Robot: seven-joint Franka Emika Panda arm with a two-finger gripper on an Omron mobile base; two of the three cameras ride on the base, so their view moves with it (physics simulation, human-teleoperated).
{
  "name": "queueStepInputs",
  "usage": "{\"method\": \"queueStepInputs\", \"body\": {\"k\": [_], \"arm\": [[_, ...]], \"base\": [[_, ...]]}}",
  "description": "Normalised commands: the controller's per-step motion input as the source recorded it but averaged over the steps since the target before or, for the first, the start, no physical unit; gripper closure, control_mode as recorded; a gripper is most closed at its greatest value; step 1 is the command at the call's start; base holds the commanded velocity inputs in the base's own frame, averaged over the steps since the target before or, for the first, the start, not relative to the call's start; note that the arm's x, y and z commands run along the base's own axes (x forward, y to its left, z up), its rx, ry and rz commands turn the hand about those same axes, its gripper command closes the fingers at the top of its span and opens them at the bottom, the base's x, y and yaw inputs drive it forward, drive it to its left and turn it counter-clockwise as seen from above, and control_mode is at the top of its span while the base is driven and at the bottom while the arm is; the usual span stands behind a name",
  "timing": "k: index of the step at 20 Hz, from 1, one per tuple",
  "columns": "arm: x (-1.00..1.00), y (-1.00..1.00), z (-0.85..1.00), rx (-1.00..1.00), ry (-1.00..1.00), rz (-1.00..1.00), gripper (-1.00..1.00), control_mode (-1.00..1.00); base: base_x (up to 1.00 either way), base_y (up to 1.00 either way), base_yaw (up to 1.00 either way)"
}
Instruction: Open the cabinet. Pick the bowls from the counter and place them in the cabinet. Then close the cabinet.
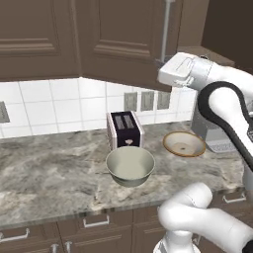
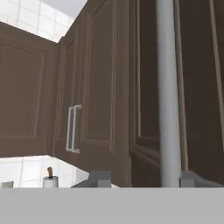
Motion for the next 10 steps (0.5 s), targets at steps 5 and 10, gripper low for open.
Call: {"method": "queueStepInputs", "body": {"k": [5, 10], "arm": [[-0.99, 1.0, -0.42, 0.0, 0.0, 0.13, 1.0, -1.0], [-0.81, 0.93, -0.02, 0.0, -0.01, 0.05, 1.0, -1.0]], "base": [[0.0, 0.0, 0.0], [0.0, 0.0, 0.0]]}}
